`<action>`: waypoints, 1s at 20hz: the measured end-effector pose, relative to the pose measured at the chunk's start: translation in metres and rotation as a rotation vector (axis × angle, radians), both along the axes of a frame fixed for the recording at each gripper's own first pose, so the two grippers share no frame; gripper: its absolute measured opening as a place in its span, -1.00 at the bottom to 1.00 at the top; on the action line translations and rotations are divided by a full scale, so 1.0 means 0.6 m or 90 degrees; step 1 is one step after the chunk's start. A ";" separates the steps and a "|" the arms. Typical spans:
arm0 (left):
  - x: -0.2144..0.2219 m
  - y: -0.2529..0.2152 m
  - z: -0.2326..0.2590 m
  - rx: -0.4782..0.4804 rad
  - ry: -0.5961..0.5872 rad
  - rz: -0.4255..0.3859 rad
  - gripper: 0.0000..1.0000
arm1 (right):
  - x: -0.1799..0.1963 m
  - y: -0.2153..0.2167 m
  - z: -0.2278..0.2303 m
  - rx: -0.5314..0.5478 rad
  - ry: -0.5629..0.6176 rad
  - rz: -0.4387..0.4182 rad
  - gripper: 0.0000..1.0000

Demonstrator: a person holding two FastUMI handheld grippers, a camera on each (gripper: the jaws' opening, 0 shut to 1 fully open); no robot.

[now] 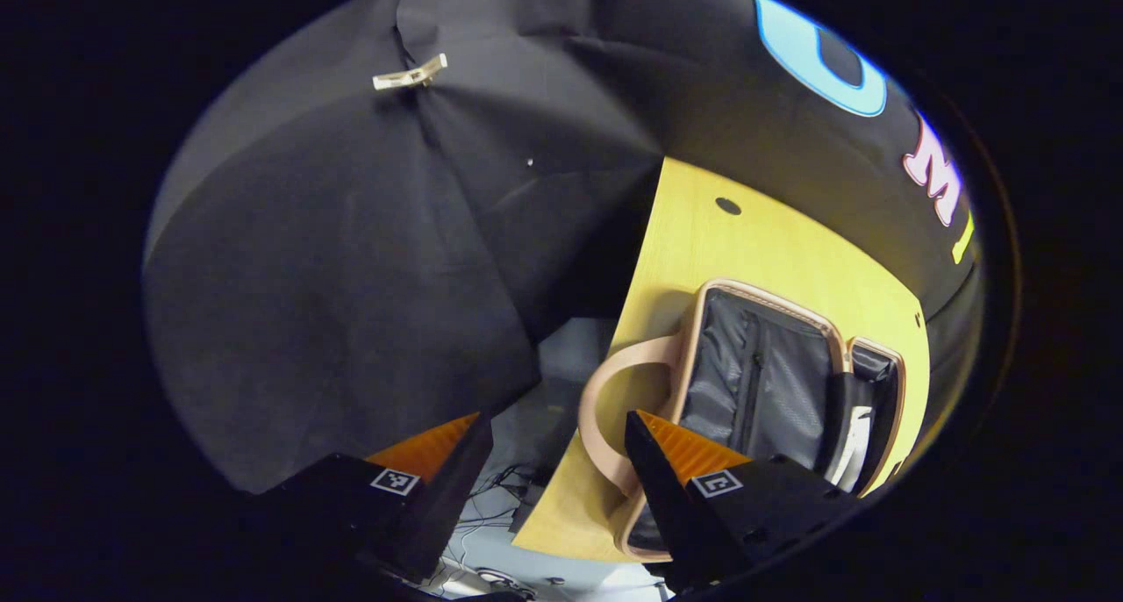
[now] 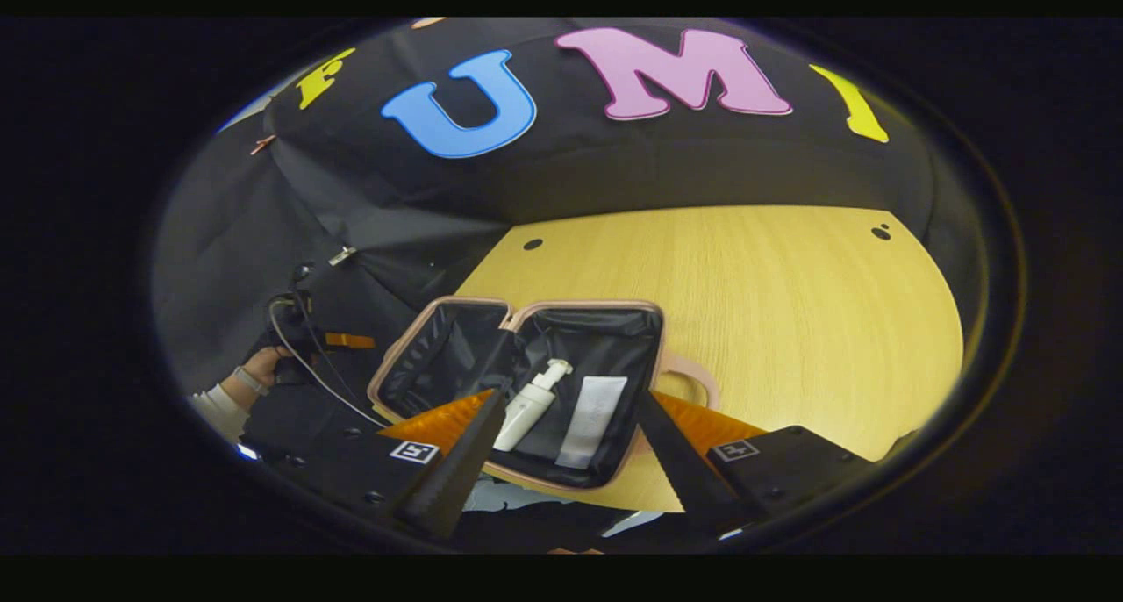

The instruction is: First open the suitcase, pack the skin care products into it, and then close the suitcase.

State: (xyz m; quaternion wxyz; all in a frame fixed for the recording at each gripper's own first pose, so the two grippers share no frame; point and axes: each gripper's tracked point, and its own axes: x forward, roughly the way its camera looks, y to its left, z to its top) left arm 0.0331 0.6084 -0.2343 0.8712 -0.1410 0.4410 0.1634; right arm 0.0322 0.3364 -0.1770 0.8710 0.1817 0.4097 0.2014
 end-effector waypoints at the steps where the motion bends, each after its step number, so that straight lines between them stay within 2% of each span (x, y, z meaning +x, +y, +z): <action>1: 0.014 0.001 -0.015 -0.003 0.014 -0.009 0.93 | 0.003 0.000 0.004 0.007 0.002 -0.008 0.92; 5: 0.028 -0.005 -0.101 -0.034 0.110 -0.004 0.92 | -0.004 -0.014 -0.013 -0.015 0.023 -0.010 0.92; 6: 0.026 0.003 -0.119 -0.022 0.131 0.001 0.93 | -0.009 -0.016 -0.016 -0.017 0.027 -0.012 0.92; 8: 0.056 -0.003 -0.122 -0.043 0.108 -0.007 0.83 | -0.016 -0.020 -0.018 -0.016 0.032 -0.017 0.92; 9: 0.062 -0.022 -0.127 -0.053 0.116 -0.027 0.01 | -0.021 -0.021 -0.026 -0.017 0.039 -0.020 0.92; 10: 0.063 -0.027 -0.130 -0.040 0.125 -0.032 -0.36 | -0.025 -0.022 -0.030 -0.018 0.046 -0.026 0.92; 11: 0.062 -0.028 -0.128 -0.033 0.137 -0.031 -0.60 | -0.025 -0.022 -0.026 -0.012 0.050 -0.032 0.93; 14: 0.068 -0.026 -0.110 -0.033 0.117 -0.042 -0.80 | -0.027 -0.035 -0.006 -0.009 0.025 -0.044 0.92; 15: 0.071 -0.030 -0.091 -0.033 0.097 -0.046 -0.81 | -0.032 -0.041 -0.004 -0.011 0.017 -0.043 0.92; 18: 0.076 -0.048 0.037 0.013 -0.003 -0.091 -0.85 | -0.037 -0.061 0.011 -0.005 -0.007 -0.046 0.92; 20: 0.079 -0.078 0.124 0.017 -0.062 -0.110 -0.86 | -0.038 -0.073 0.018 0.000 -0.020 -0.040 0.92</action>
